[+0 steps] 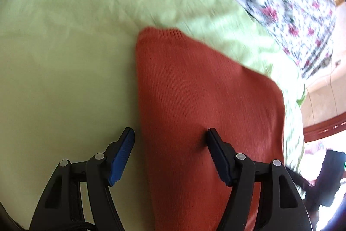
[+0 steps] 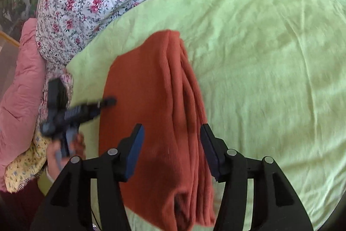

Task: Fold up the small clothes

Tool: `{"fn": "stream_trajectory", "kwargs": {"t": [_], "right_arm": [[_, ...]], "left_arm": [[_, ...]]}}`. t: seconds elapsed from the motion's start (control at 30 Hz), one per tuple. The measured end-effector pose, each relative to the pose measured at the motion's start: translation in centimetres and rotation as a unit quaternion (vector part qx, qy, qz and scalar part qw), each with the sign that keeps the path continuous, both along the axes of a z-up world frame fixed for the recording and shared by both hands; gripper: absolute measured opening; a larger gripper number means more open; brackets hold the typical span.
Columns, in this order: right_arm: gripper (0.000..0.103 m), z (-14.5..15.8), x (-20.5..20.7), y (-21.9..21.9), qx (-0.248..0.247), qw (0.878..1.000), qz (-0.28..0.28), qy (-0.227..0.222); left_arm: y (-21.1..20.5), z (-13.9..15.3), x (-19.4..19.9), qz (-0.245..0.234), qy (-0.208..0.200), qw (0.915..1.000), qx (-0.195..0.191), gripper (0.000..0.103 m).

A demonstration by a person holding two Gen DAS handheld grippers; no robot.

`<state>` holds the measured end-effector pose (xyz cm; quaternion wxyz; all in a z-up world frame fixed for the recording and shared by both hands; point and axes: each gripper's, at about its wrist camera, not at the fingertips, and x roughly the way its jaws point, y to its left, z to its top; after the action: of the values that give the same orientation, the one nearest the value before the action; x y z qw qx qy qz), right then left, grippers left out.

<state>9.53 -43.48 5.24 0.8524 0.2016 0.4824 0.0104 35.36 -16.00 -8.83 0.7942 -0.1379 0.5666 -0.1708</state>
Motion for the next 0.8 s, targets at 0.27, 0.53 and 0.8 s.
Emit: {"fn": "stream_trajectory", "kwargs": {"t": [0.27, 0.53, 0.8], "right_arm": [[0.032, -0.6, -4.0, 2.2, -0.005, 0.999, 0.046, 0.026], [0.005, 1.9, -4.5, 2.4, -0.054, 0.994, 0.089, 0.026], [0.016, -2.3, -3.9, 1.0, -0.052, 0.990, 0.081, 0.103]], "left_arm": [[-0.6, 0.1, 3.8, 0.009, -0.009, 0.9998, 0.016, 0.041], [-0.9, 1.8, 4.4, 0.009, -0.068, 0.9961, 0.056, 0.005], [0.9, 2.6, 4.0, 0.020, -0.067, 0.9945, 0.079, 0.035]]}}
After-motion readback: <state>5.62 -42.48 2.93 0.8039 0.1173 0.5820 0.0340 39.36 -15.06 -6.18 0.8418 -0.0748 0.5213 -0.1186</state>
